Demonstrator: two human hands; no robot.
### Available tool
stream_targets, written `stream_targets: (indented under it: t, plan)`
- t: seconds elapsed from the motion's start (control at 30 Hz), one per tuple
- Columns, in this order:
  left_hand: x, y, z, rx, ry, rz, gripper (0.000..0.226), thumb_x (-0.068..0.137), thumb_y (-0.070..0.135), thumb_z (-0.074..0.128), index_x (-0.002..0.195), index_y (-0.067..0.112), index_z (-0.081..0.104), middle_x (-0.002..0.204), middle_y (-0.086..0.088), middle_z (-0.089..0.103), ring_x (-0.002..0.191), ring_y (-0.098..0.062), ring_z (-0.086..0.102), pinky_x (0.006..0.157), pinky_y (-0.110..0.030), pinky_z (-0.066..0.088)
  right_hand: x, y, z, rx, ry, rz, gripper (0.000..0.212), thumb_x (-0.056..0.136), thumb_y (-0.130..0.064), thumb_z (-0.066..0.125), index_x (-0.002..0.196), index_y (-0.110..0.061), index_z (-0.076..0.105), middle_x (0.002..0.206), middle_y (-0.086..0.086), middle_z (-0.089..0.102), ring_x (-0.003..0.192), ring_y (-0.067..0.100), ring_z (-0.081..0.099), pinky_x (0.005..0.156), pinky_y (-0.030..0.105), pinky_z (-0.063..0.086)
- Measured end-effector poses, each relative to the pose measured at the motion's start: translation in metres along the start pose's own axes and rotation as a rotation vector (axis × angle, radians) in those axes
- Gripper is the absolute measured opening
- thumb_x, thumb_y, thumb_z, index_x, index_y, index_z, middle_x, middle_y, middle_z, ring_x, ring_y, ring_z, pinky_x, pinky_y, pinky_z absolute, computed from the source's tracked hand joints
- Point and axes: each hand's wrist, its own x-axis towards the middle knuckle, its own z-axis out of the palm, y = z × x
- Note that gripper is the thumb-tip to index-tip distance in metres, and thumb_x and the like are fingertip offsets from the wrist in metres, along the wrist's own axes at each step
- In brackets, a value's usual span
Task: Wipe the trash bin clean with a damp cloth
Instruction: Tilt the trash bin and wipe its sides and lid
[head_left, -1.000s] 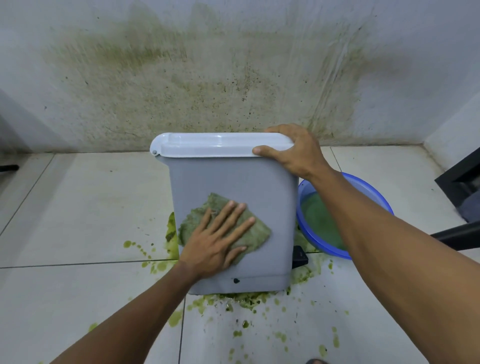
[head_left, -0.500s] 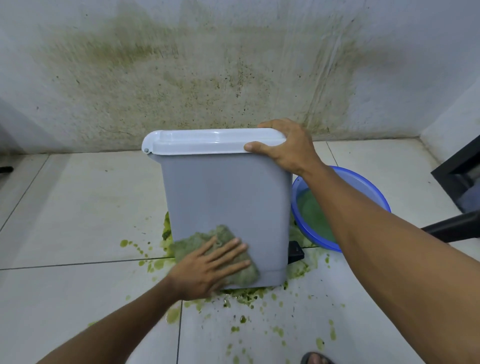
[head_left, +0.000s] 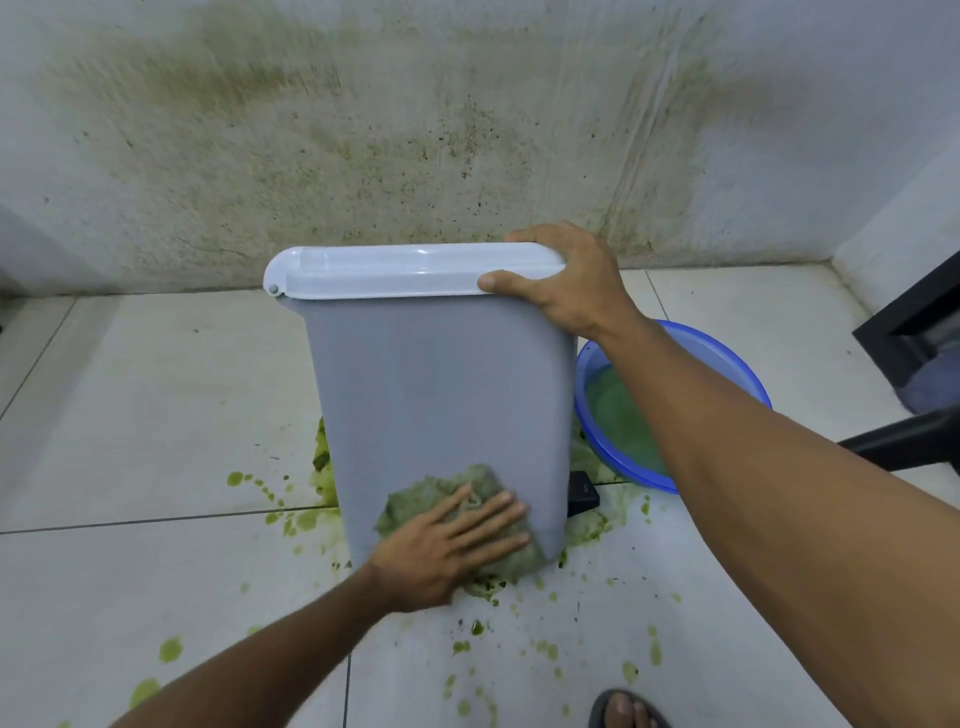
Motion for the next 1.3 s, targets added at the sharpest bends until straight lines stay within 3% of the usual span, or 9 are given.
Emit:
stream_targets:
  t: [0.17,0.33,0.47,0.63,0.77,0.87,0.93,1.1,1.3]
  plan:
    - [-0.057,-0.067,-0.005,0.139,0.041,0.033,0.074,0.098,0.044,0.051,0.163,0.025,0.022,0.17,-0.008,0.017,0.157,-0.026,0.013,0.127,-0.047,0.001,0.0,-0.001,0.001,-0.015,0.006,-0.006,0.062,0.058,-0.074,0.078,0.108,-0.037,0.073,0.109,-0.013,0.065,0.107,0.01,0.059,0.096,0.034,0.049]
    - [0.007,-0.028,-0.01,0.012,0.161,-0.148,0.066,0.103,0.047,0.046,0.162,0.024,0.026,0.169,-0.011,0.018,0.158,-0.029,0.011,0.124,-0.052,0.006,-0.003,-0.003,0.001,0.015,0.013,0.015,0.062,0.055,-0.075,0.079,0.105,-0.039,0.073,0.109,-0.015,0.066,0.108,0.009,0.06,0.098,0.035,0.049]
    - [0.031,0.016,0.005,0.043,0.042,-0.013,0.085,0.094,0.035,0.057,0.164,0.02,0.011,0.172,-0.011,0.004,0.158,-0.028,-0.001,0.125,-0.051,-0.003,-0.008,-0.002,-0.002,0.058,0.001,0.019,0.061,0.055,-0.072,0.082,0.106,-0.039,0.074,0.111,-0.017,0.065,0.11,0.007,0.06,0.099,0.035,0.05]
    - [-0.037,-0.026,0.003,0.136,0.048,0.118,0.073,0.095,0.03,0.048,0.163,0.022,0.022,0.17,-0.008,0.018,0.158,-0.024,0.012,0.127,-0.047,-0.002,-0.009,-0.004,-0.002,0.056,0.016,0.013,0.065,0.052,-0.075,0.079,0.106,-0.039,0.073,0.11,-0.016,0.066,0.111,0.009,0.06,0.1,0.035,0.049]
    - [-0.045,-0.082,-0.017,0.139,0.187,-0.202,0.061,0.105,0.05,0.039,0.16,0.026,0.031,0.169,-0.007,0.021,0.157,-0.026,0.014,0.125,-0.047,0.011,-0.009,-0.006,-0.002,0.061,0.021,0.01,0.055,0.056,-0.07,0.083,0.101,-0.04,0.073,0.109,-0.015,0.067,0.11,0.01,0.061,0.1,0.036,0.049]
    - [0.001,-0.081,-0.037,-0.017,0.344,-0.592,0.062,0.104,0.051,0.038,0.16,0.025,0.031,0.168,-0.01,0.019,0.158,-0.029,0.009,0.116,-0.055,0.028,-0.01,-0.008,-0.004,0.063,0.019,0.013,0.052,0.058,-0.064,0.086,0.102,-0.038,0.074,0.109,-0.016,0.067,0.107,0.007,0.062,0.099,0.033,0.049]
    - [0.03,-0.061,-0.039,-0.126,0.391,-0.768,0.064,0.104,0.049,0.037,0.161,0.023,0.026,0.17,-0.009,0.014,0.158,-0.03,0.005,0.116,-0.06,0.029,-0.011,-0.009,-0.005,0.07,0.014,0.019,0.053,0.059,-0.063,0.087,0.103,-0.037,0.074,0.109,-0.017,0.067,0.106,0.006,0.061,0.098,0.031,0.049]
    - [0.014,0.0,0.0,-0.16,0.378,-0.748,0.067,0.103,0.048,0.04,0.162,0.027,0.02,0.172,-0.003,0.001,0.158,-0.028,0.008,0.111,-0.057,0.036,-0.016,-0.01,-0.005,0.068,0.014,-0.005,0.052,0.062,-0.06,0.087,0.105,-0.035,0.075,0.11,-0.014,0.067,0.104,0.007,0.062,0.098,0.031,0.049]
    - [0.019,0.004,-0.002,-0.269,0.558,-1.244,0.065,0.107,0.047,0.03,0.163,0.021,0.011,0.171,-0.014,0.005,0.157,-0.037,0.0,0.122,-0.061,0.019,-0.016,-0.011,-0.004,0.07,0.017,-0.001,0.057,0.057,-0.068,0.083,0.104,-0.036,0.075,0.112,-0.013,0.069,0.106,0.005,0.062,0.1,0.034,0.05]
